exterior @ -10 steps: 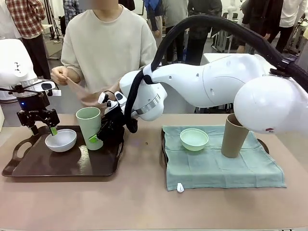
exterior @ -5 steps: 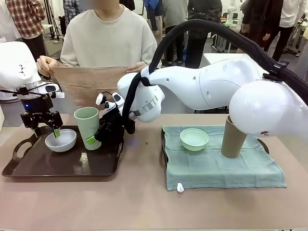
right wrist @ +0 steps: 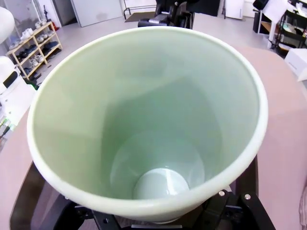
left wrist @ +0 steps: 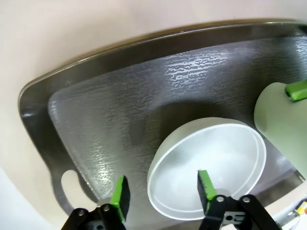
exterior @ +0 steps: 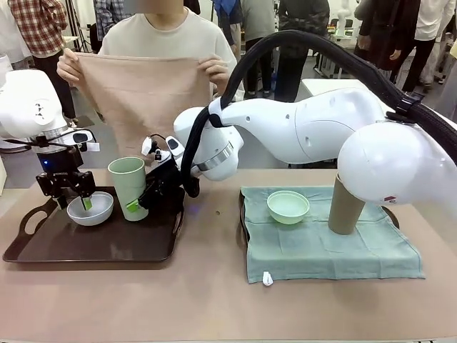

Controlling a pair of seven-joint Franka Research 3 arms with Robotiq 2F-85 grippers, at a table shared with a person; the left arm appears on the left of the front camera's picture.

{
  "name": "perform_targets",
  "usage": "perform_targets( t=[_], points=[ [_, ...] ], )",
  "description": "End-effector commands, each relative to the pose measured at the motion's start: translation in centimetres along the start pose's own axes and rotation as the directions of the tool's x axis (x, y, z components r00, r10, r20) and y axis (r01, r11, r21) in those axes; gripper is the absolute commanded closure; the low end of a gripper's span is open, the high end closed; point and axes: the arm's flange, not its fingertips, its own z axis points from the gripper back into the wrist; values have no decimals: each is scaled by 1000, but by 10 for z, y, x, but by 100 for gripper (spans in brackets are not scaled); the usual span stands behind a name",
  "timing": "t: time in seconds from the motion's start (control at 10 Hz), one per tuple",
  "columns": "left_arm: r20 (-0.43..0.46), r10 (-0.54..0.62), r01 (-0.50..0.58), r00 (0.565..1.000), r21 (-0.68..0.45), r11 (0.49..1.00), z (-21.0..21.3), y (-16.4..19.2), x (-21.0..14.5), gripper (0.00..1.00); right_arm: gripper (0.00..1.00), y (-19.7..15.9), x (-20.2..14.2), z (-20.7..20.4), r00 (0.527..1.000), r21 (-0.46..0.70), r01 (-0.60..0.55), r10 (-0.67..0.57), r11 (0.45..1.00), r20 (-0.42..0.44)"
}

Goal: Set up a tray with a mat and arrange the tableware.
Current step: Pick up the Picnic Bowl and Reusable plastic cup from the Handle tray in front of the human's position and hold them in the air.

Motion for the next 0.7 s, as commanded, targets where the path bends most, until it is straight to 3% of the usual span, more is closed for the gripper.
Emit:
perform_targets(
  t=[0.0, 0.1, 0.2, 0.3, 0.4, 0.5, 0.6],
  points=[
    [6, 18, -18, 1000, 43, 999, 0, -5, 3, 100, 100, -6, 1, -4, 999, 15, -34, 34, 999, 30],
    [7, 18, -19, 1000, 43, 999, 0, -5, 3, 100, 100, -6, 1, -3, 999, 14, -37, 36, 999, 33],
    [8, 22, -22, 1000, 43, 999, 0, -5, 2, 100, 78, -6, 1, -4, 999, 15, -37, 36, 999, 32],
    [6, 23, -23, 1000, 46, 999, 2, -4, 3, 92, 78, -7, 1, -3, 999, 13, -37, 36, 999, 33],
    [7, 26, -27, 1000, 48, 998, 1, -5, 2, 100, 100, -6, 1, -3, 999, 14, -35, 35, 999, 32],
    [6, 26, -27, 1000, 51, 998, 2, -5, 2, 100, 78, -6, 1, -2, 999, 11, -36, 35, 999, 32],
    [8, 30, -30, 1000, 53, 998, 3, -5, 2, 100, 100, -5, 1, -1, 999, 9, -36, 35, 999, 33]
  ],
)
